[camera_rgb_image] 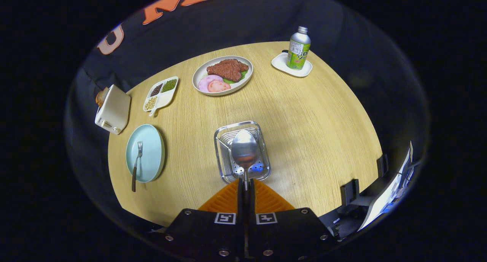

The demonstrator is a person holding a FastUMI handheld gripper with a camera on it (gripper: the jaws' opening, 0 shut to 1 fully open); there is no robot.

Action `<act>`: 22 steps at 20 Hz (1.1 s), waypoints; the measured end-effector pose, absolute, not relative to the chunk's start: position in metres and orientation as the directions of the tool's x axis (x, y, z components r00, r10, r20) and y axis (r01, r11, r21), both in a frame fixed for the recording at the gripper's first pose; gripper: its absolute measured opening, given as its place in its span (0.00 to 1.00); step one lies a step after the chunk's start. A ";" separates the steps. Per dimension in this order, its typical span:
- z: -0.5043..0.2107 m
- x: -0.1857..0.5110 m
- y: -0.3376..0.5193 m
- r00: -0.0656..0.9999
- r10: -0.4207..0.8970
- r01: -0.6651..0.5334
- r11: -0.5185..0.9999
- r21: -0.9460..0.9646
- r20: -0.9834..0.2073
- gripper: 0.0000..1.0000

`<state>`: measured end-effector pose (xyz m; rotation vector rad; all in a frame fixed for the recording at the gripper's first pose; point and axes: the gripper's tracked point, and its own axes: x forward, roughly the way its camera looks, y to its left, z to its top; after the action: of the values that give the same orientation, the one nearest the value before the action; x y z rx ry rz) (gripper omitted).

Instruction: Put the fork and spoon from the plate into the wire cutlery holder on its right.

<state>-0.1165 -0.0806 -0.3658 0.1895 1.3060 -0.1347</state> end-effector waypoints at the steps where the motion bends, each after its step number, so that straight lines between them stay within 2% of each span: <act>1: -0.365 -0.112 -0.082 0.270 0.003 0.205 0.977 0.060 -0.963 0.07; 6: -0.339 -0.076 -0.075 0.402 0.038 0.183 0.976 0.121 -0.915 0.13; 8: -0.321 -0.056 -0.073 0.492 0.034 0.165 0.978 0.131 -0.870 0.19; 12: -0.266 -0.018 -0.078 0.702 -0.026 0.140 0.985 0.103 -0.711 0.42; 14: -0.239 -0.004 -0.074 0.781 -0.044 0.147 0.983 0.114 -0.624 0.44; 20: -0.169 0.017 -0.055 0.907 -0.015 0.074 0.990 0.123 -0.420 0.53; 22: -0.147 0.024 -0.039 0.934 0.004 0.039 0.993 0.114 -0.357 0.62</act>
<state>0.0236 -0.0392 -0.1469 0.1204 0.3649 -0.0179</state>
